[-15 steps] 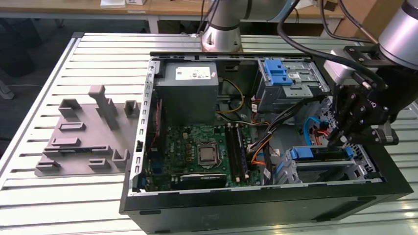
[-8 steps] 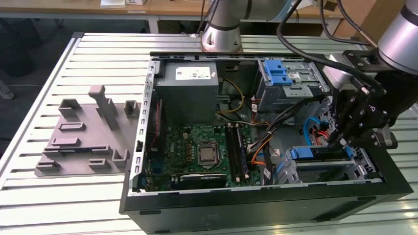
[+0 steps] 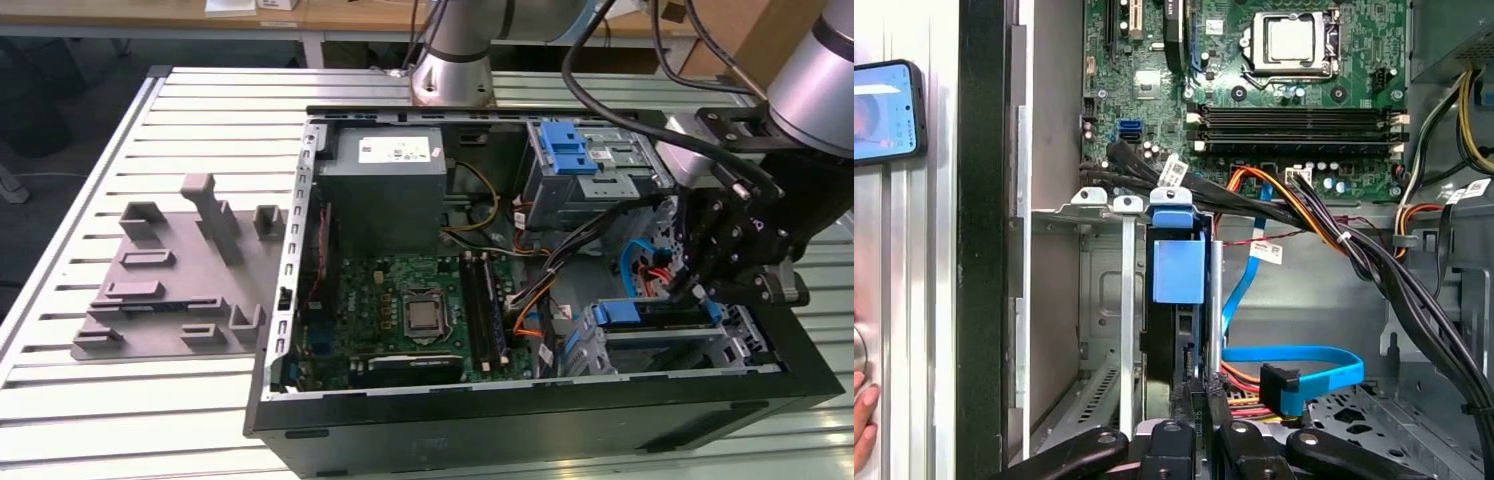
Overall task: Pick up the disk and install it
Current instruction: 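Insert the first disk wire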
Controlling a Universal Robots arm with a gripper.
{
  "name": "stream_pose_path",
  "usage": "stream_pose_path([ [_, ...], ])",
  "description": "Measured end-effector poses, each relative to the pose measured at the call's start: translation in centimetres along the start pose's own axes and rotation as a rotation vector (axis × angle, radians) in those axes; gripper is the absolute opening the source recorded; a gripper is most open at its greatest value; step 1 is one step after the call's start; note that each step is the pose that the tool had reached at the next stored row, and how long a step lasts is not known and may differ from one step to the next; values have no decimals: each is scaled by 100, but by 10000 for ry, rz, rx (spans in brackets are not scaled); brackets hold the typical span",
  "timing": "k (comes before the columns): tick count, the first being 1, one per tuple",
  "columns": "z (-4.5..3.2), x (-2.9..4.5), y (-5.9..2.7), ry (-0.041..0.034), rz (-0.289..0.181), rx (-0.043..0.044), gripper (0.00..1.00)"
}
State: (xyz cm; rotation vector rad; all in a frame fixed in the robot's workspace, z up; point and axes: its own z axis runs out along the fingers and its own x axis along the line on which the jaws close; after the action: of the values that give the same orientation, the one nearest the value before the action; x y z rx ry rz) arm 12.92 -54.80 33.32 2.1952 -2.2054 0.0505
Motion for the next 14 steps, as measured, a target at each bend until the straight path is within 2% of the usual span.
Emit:
stream_pose_path([
  [14, -9, 6, 5, -6, 0, 18, 16],
])
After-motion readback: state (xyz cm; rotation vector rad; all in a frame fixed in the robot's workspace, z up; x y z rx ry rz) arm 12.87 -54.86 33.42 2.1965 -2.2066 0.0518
